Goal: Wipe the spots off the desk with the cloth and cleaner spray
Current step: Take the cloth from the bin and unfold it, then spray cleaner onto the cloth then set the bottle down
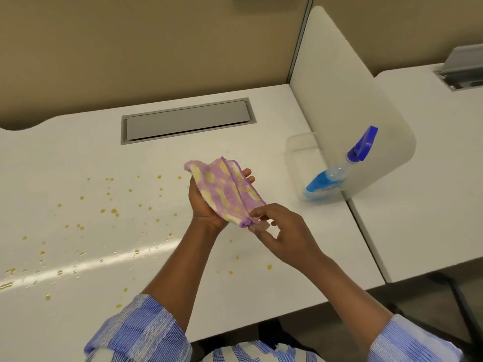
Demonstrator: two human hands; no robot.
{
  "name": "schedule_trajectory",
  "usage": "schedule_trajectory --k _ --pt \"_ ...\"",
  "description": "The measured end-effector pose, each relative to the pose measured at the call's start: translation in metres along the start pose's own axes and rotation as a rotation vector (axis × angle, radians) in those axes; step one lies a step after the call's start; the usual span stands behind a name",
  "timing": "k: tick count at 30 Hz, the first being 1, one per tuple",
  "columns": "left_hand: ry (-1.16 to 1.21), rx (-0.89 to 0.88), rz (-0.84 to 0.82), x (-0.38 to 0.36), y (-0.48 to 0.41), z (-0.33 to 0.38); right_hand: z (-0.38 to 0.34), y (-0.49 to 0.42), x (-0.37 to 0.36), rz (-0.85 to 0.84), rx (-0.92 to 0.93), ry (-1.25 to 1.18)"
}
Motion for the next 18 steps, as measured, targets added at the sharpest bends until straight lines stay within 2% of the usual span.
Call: schedule_trajectory --k 5,10,12,15,18 --pt "-0.025 0.033 -0.135 -0.018 -0.011 -0.013 0.046 0.010 0.044 0.189 -0.177 -0.058" --pt "-0.045 0.064 -0.169 -0.028 -0.020 -0.024 0.093 0.022 0.105 0.688 -0.386 -0.110" --pt "-0.032 0.090 -0.153 -0.026 -0.024 -0.028 0.107 0.020 0.122 0.800 -0.461 -0.154" --pt "-0.015 0.112 -0.166 -0.028 -0.027 -0.031 0.118 0.003 0.141 0.811 -0.480 -0.190" --pt "0.026 0.108 -0.224 -0.030 -0.025 -0.031 0.120 -0.023 0.154 0.763 -0.396 -0.163"
Point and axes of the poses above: each hand's wrist, its own y-axis away from the middle knuckle, its own x-axis out of the back of the hand, z = x × y, the point moved 6 cm from there along -y, towards the middle knuckle, and after that the axes turned 9 degrees about -z, right-handed, at the moved point
